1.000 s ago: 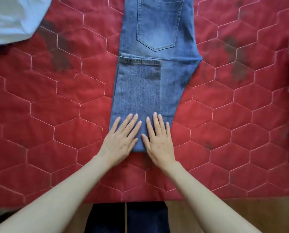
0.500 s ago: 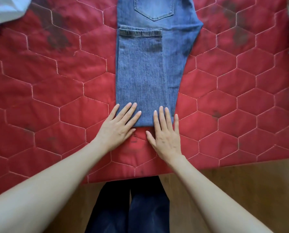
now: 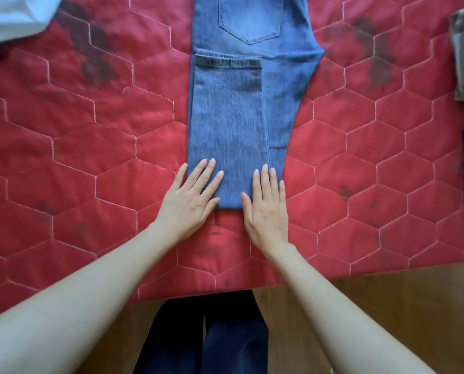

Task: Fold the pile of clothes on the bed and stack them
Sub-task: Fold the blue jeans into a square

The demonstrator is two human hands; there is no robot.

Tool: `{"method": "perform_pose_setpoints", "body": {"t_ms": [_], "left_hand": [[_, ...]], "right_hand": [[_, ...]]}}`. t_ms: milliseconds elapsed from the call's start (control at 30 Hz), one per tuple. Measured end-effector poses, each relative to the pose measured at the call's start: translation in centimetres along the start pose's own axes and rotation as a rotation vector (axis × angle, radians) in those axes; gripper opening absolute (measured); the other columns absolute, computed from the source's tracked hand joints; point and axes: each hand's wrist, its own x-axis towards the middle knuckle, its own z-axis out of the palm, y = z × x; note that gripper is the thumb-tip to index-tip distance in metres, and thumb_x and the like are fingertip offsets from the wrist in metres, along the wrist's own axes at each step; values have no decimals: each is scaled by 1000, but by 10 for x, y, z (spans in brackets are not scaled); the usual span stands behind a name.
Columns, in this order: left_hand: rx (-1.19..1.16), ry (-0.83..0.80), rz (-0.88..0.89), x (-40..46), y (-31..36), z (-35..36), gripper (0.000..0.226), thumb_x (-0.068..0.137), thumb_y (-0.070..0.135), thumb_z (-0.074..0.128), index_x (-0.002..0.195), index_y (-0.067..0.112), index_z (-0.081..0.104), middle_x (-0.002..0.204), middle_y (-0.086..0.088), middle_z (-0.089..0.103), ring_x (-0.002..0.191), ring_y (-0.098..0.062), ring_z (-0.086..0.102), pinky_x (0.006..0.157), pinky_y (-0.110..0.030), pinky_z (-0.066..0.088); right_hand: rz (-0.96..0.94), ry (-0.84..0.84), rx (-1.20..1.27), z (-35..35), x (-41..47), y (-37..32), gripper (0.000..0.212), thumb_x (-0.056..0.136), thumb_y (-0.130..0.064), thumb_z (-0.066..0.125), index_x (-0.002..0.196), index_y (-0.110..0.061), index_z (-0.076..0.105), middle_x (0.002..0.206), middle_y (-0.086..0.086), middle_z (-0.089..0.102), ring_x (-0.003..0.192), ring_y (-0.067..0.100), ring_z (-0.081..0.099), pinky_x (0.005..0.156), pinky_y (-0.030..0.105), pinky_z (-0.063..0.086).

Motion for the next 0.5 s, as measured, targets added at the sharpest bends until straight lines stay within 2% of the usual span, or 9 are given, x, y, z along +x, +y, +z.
{"method": "perform_pose_setpoints", "body": {"t_ms": [167, 300, 400, 500], "left_hand": [[35, 2, -68, 65, -24, -16, 59, 99, 40, 21, 149, 10, 33, 157, -14, 24, 146, -27, 23, 117, -50, 17], [83, 17, -124, 119, -54, -25, 60, 101, 40, 23, 153, 10, 20, 161, -12, 11, 149, -25, 10, 118, -47, 5], [112, 17, -138, 148, -72, -32, 61, 102, 40, 24, 153, 8, 17, 161, -11, 8, 149, -25, 7, 118, -47, 3], [158, 15, -108, 158, -81, -34, 62, 102, 40, 23, 153, 8, 13, 162, -10, 5, 149, -25, 4, 118, -46, 2]], "right_hand": [[-76, 15, -8, -21, 113, -4, 55, 104, -27, 31, 152, -6, 17, 161, 12, 11, 149, 25, 6, 121, 40, 5], [-76, 42, -29, -40, 192, -5, 56, 104, -27, 30, 152, -5, 13, 161, 11, 11, 149, 24, 5, 120, 39, 7], [-150, 79, -78, -49, 222, -4, 55, 103, -30, 33, 152, -8, 19, 160, 7, 18, 147, 26, 14, 114, 38, 21], [-149, 165, -97, -58, 239, 1, 49, 99, -34, 42, 143, -15, 39, 145, 4, 41, 132, 25, 36, 100, 35, 32]]}}
